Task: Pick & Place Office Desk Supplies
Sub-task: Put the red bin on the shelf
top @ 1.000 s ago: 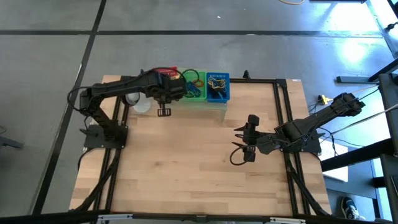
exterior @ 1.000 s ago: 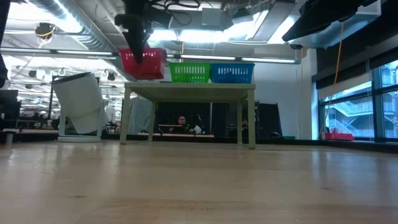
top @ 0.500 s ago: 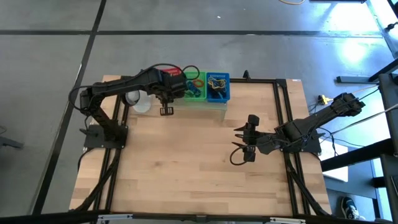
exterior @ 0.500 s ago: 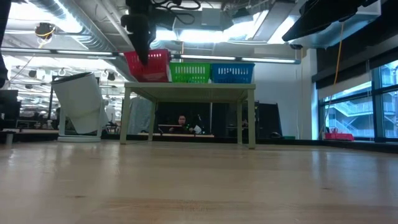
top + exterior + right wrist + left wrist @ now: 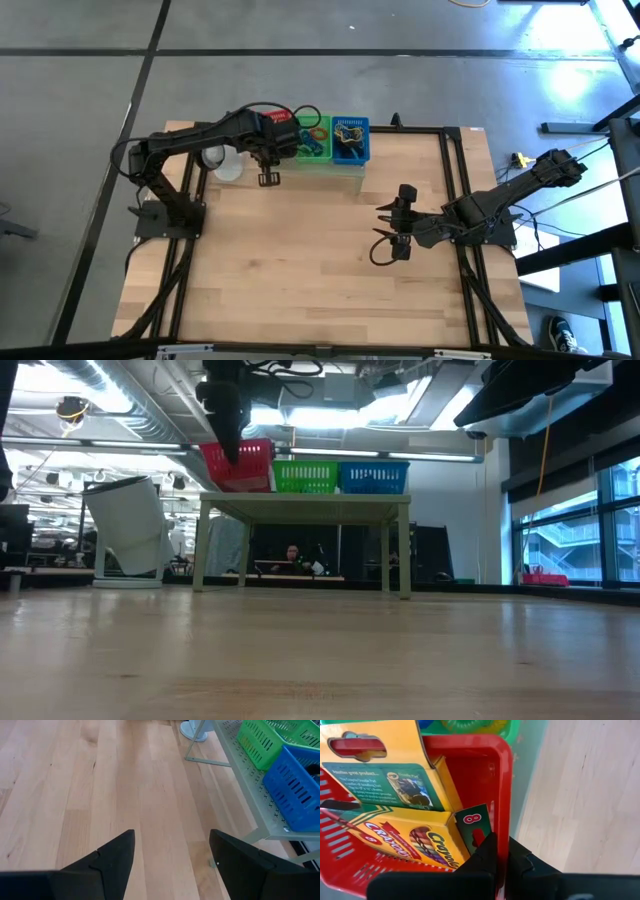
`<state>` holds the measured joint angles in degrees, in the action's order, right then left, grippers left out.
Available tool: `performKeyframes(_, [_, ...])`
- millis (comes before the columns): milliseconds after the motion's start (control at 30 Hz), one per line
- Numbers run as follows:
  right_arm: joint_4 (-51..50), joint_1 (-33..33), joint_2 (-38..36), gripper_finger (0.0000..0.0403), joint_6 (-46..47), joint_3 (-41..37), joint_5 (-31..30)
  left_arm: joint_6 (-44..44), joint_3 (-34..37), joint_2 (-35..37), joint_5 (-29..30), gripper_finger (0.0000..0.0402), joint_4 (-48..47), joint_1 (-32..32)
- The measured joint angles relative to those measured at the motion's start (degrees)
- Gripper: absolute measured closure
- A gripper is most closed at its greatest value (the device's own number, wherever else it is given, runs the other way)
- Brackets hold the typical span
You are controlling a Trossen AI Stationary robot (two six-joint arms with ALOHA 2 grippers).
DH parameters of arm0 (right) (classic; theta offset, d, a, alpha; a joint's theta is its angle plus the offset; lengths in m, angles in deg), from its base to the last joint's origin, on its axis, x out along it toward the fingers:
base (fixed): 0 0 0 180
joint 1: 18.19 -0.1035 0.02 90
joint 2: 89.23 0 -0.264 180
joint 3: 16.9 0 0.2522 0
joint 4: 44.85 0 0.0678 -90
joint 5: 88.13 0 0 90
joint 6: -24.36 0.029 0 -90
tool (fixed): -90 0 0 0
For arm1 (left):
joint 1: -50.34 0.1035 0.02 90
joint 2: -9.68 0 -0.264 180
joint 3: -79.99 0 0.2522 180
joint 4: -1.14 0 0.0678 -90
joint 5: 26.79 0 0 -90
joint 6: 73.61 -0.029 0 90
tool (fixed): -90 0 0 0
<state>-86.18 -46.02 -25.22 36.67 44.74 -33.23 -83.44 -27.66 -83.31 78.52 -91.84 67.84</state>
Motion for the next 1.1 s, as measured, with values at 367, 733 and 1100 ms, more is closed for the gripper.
performKeyframes(367, [-0.07, 0.0, 0.0, 0.0144, 0.0, -0.02, 0.01, 0.19, 0.01, -0.24, 0.0, 0.04, 1.57, 0.0])
performKeyframes(733, [-0.07, 0.0, 0.0, 0.0144, 0.0, 0.0, 0.0, 0.2, 0.01, -0.24, 0.0, 0.04, 1.44, -0.02])
performKeyframes(1100, [-0.13, 0.0, 0.02, 0.0144, 0.09, 0.0, 0.01, 1.75, 0.01, -0.24, 0.0, 0.0399, 1.38, -0.24])
